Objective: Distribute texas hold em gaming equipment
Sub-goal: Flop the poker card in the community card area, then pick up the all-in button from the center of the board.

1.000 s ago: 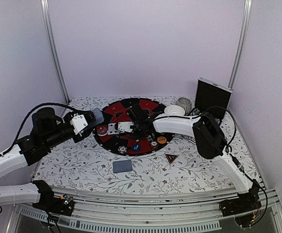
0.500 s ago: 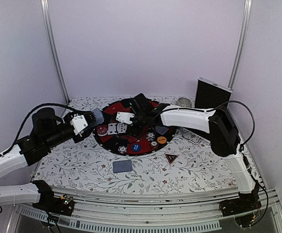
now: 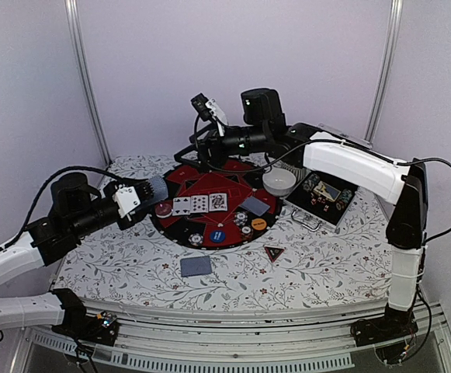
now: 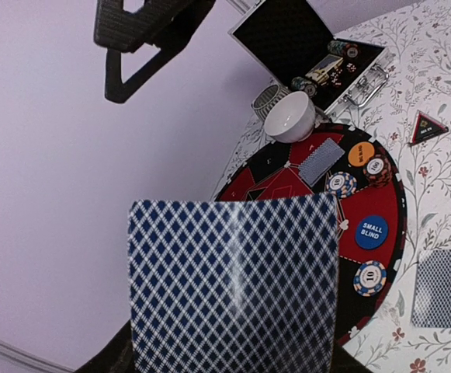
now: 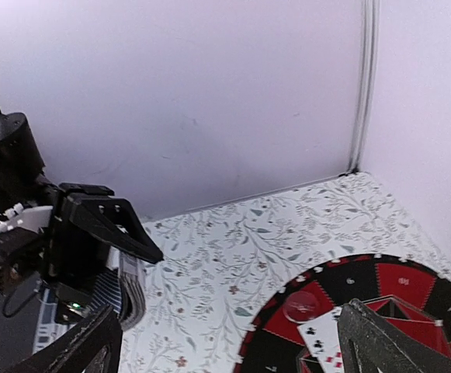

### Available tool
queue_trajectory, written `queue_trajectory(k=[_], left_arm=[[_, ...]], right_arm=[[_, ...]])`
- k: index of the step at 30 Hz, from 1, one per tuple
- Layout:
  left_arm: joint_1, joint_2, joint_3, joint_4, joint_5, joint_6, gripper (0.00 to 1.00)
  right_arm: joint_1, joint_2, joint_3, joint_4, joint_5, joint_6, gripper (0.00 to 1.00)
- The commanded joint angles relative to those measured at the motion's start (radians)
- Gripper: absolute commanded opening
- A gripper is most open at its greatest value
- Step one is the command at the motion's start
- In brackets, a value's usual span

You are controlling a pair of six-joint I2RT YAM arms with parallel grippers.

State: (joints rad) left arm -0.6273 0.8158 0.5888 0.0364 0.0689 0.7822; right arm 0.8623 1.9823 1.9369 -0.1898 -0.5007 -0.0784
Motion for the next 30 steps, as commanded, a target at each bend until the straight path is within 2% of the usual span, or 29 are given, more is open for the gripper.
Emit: queue_trajectory(k=[1,9,12,15,19,24,27,30], left_arm=[[-0.006,-0.015,-0.019,0.027,0.022,0.018,0.54],[-0.015,-0.006,-0.020,0.028,0.018,0.028,0.53],[-0.017,-0.006,-0.021,0.028,0.024,0.025,0.53],[-0.017,-0.003,-0.020,0.028,0.030,0.022,0.53],[-0.017,-0.002,-0.018,0.028,0.032,0.018,0.53],[-0.018,-0.010,-0.026,0.039,0.037,0.015,0.53],[-0.018,-0.004,-0.029,0.041,0.033,0.017,0.53],[-0.018,0.001,-0.028,0.038,0.025,0.017,0.53]], right_arm=[[0.024,0.091,0.054,0.004,-0.156,0.289,0.99],[0.053,0.043,-0.001,0.033,-0.160,0.348,0.99],[0.053,-0.035,-0.089,0.010,-0.070,0.359,0.99],[0.053,-0.133,-0.190,-0.082,0.128,0.336,0.99],[0.040,-0.218,-0.326,-0.297,0.410,0.314,0.99],[-0.032,-0.222,-0.464,-0.503,0.400,0.273,0.99],[-0.050,-0.164,-0.461,-0.604,0.394,0.166,0.99],[-0.053,-0.092,-0.460,-0.636,0.434,0.001,0.99]])
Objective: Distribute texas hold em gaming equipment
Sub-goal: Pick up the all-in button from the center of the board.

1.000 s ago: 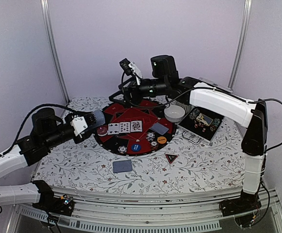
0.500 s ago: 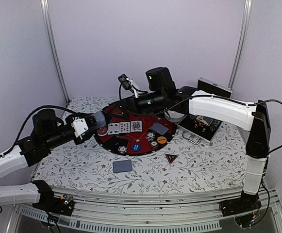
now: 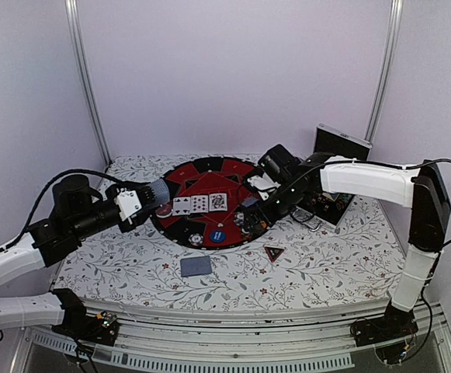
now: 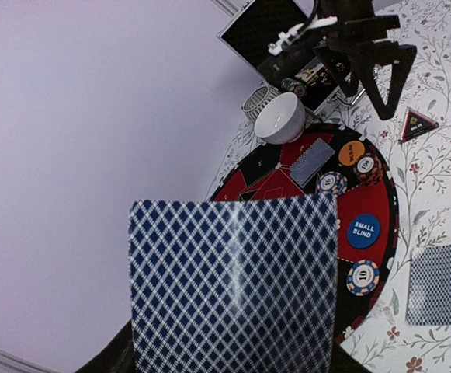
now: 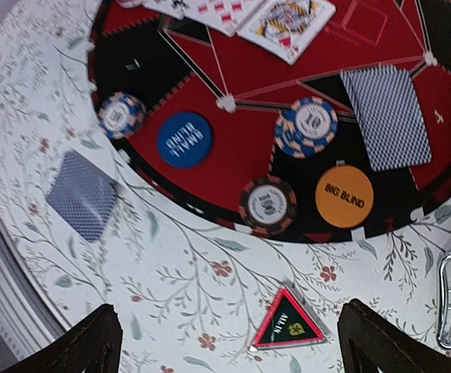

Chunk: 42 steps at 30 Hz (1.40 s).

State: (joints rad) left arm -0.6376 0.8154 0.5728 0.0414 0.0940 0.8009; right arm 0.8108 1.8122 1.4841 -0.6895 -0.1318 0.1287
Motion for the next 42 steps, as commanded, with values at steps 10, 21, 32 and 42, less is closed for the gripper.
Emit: queue_trajectory(k=[10,21,32,42], left_arm=[[-0.002,0.045,-0.022,0.035,-0.026,0.001,0.53],[-0.002,0.043,-0.021,0.029,-0.017,-0.004,0.53],[-0.001,0.030,-0.024,0.030,-0.012,-0.005,0.54],[-0.002,0.021,-0.024,0.031,-0.010,-0.005,0.54]], right_arm=[[-0.046,0.211,0.013,-0.152,0.021,-0.429,0.99],[-0.052,0.245,-0.041,-0.195,-0.048,-0.487,1.00],[-0.051,0.273,-0.040,-0.248,0.013,-0.466,0.91],[-0.031,0.274,-0.027,-0.278,0.098,-0.436,0.85]])
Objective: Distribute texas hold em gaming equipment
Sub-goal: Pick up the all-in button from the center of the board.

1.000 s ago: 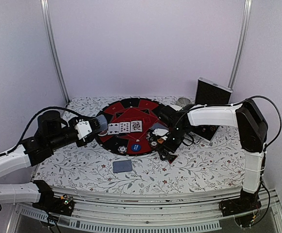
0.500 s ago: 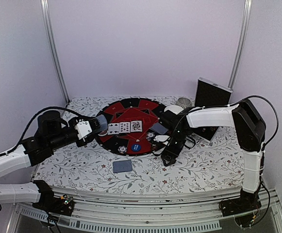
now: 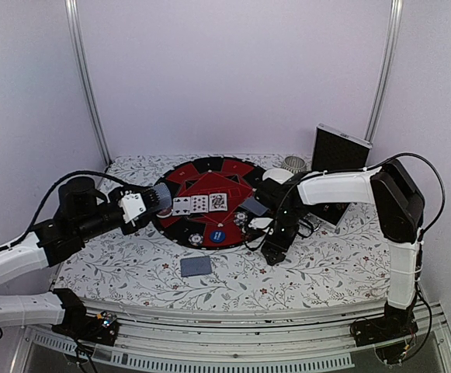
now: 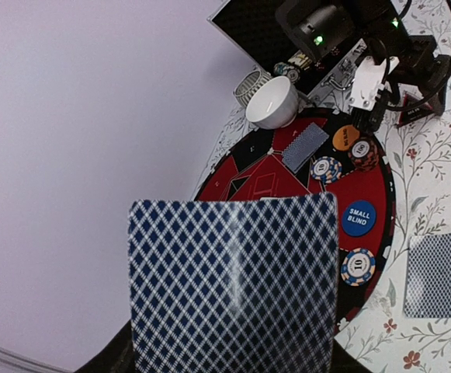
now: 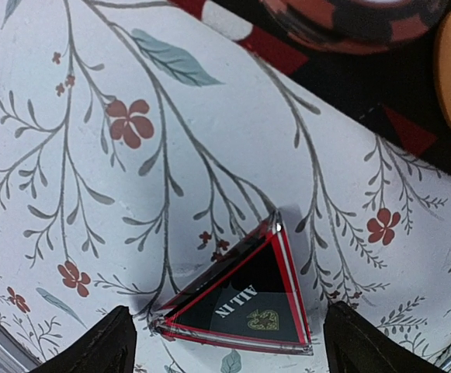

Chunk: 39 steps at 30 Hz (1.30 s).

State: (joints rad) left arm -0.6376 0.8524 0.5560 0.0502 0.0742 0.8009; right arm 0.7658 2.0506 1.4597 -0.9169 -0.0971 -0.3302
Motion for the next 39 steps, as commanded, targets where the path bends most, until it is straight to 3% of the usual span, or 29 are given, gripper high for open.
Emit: queue_trajectory(k=[1,17,22,30,39], left_arm=[[-0.002,-0.016,-0.008,0.022,0.009,-0.005,0.54],[-0.002,-0.029,-0.009,0.022,0.008,-0.002,0.54],[-0.002,-0.030,-0.010,0.020,0.007,-0.002,0.54],[-0.002,-0.035,-0.009,0.018,0.003,0.001,0.54],[-0.002,-0.045,-0.007,0.017,-0.005,0.001,0.54]], right_arm=[[0.023,0.040,-0.002,-0.052,0.078,0.025,0.85],[0.066,0.083,0.036,-0.033,0.115,0.017,0.73],[0.067,0.084,0.037,-0.040,0.113,0.019,0.60],[0.076,0.057,0.064,-0.071,0.101,0.035,0.47],[0.123,-0.035,0.175,-0.097,-0.055,0.043,0.42]])
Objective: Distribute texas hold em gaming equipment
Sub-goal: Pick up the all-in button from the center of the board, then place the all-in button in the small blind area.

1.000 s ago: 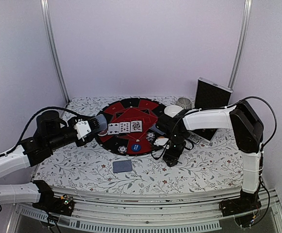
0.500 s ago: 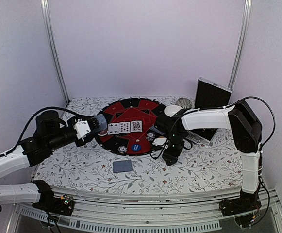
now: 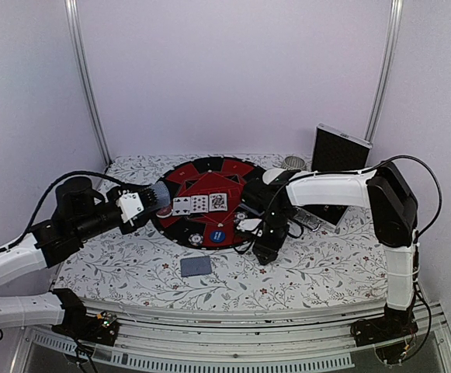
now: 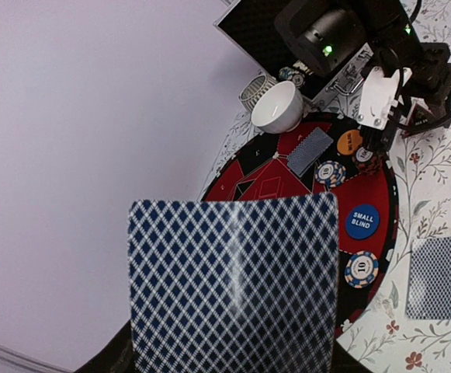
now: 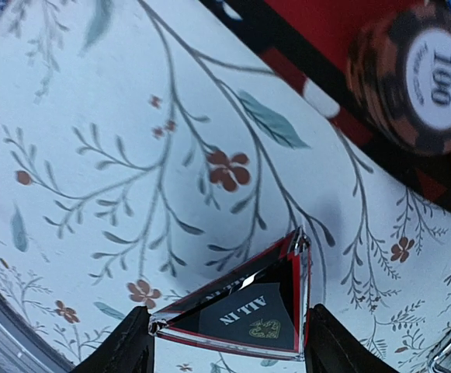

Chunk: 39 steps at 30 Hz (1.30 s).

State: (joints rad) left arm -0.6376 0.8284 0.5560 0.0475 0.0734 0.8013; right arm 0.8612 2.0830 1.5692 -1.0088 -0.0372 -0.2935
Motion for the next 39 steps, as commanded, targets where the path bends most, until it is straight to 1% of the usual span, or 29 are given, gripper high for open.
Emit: queue_trajectory(k=[1,5,9,12,17,20,23,26,32,39], left_arm=[[-0.002,-0.023,-0.009,0.021,-0.007,0.002,0.54],[-0.002,-0.025,-0.009,0.026,-0.013,0.003,0.54],[-0.002,-0.024,-0.010,0.028,-0.018,0.003,0.54],[0.001,-0.025,-0.011,0.031,-0.029,0.004,0.54],[0.004,-0.029,-0.013,0.038,-0.032,0.003,0.54],[0.006,-0.028,-0.012,0.038,-0.030,0.001,0.54],[0.007,-0.028,-0.011,0.038,-0.028,0.000,0.54],[0.009,-0.028,-0.011,0.038,-0.026,-0.001,0.54],[0.009,-0.028,-0.012,0.038,-0.025,0.000,0.54],[0.009,-0.022,-0.010,0.035,-0.022,-0.001,0.54]], right_arm=[[0.029,-0.088,0.083,0.006,-0.151,0.004,0.42],[0.029,-0.109,0.180,0.087,-0.294,0.004,0.41],[0.030,-0.051,0.304,0.213,-0.386,0.037,0.41],[0.028,0.051,0.407,0.279,-0.349,0.094,0.41],[0.028,0.243,0.606,0.310,-0.238,0.157,0.40],[0.028,0.345,0.686,0.344,-0.223,0.181,0.40],[0.027,0.389,0.697,0.426,-0.204,0.196,0.40],[0.027,0.438,0.718,0.472,-0.161,0.201,0.40],[0.029,0.525,0.742,0.466,-0.123,0.227,0.37],[0.046,0.548,0.741,0.412,-0.076,0.255,0.37]])
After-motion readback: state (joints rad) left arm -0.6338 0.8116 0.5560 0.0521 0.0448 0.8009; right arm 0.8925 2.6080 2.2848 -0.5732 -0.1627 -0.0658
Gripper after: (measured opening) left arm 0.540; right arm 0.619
